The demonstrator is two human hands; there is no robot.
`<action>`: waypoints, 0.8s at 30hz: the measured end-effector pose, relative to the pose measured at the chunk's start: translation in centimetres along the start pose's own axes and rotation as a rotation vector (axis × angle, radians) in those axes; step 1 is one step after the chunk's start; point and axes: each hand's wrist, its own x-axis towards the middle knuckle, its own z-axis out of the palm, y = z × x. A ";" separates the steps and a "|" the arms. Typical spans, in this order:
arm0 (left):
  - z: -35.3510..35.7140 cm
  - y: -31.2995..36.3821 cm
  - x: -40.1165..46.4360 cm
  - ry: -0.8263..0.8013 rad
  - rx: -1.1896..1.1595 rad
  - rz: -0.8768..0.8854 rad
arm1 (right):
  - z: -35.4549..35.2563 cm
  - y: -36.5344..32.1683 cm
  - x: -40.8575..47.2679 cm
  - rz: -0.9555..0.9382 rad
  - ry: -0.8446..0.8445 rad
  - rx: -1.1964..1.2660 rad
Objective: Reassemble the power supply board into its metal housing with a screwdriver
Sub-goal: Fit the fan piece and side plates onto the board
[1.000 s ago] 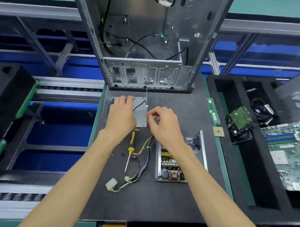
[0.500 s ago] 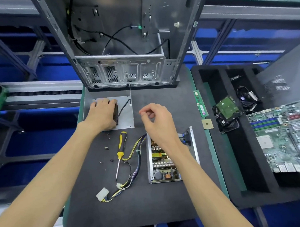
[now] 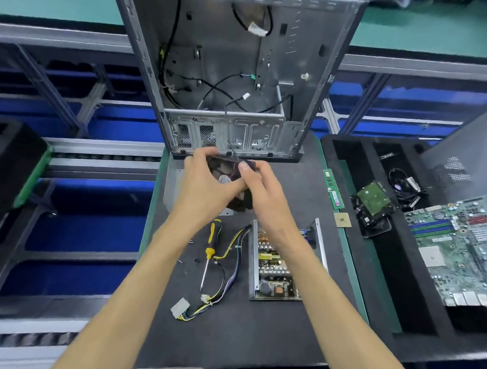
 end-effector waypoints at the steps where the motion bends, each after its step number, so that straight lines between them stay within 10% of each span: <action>1: 0.5 0.2 -0.7 0.000 0.007 -0.001 | -0.4 -0.4 -0.3 0.005 -0.014 0.029; 12: 0.7 2.3 -3.9 -0.438 -0.246 0.042 | -6.5 -0.5 -3.4 0.111 0.056 0.119; 24: 4.7 1.3 -8.3 -0.317 -0.444 -0.186 | -10.6 2.9 -6.1 0.167 0.008 0.167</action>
